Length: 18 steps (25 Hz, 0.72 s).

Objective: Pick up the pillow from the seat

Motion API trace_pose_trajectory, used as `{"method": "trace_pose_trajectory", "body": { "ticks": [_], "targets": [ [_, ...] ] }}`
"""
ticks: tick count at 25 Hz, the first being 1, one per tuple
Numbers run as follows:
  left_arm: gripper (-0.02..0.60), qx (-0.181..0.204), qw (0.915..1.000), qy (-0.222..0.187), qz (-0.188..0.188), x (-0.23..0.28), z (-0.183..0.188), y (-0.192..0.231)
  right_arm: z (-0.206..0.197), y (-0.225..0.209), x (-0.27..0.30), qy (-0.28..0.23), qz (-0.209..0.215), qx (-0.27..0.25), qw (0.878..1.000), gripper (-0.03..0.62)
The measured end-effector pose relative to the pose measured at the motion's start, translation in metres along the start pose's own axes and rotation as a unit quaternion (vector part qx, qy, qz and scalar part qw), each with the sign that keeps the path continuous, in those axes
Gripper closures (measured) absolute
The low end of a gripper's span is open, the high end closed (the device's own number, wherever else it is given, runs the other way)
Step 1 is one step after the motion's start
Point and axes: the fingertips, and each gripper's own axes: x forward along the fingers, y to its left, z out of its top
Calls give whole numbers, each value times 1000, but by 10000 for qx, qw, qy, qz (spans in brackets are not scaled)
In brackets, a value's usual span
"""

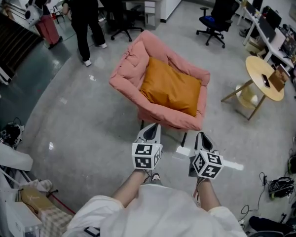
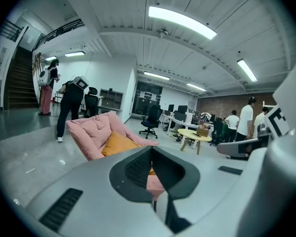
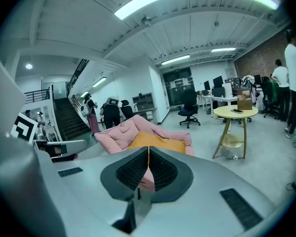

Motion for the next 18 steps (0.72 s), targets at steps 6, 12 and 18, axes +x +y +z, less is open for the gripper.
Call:
{"method": "trace_pose_trajectory", "body": {
  "ticks": [6, 12, 18],
  "targets": [
    [572, -186, 9996, 186, 36, 29, -7, 24, -1, -16, 25, 207, -243, 93, 9994, 563],
    [572, -297, 9990, 325, 14, 45, -12, 31, 1, -23, 43, 335, -342, 133, 9988, 563],
    [572, -201, 9990, 403, -30, 58, -14, 37, -4, -27, 61, 404, -380, 280, 9981, 563]
  ]
}}
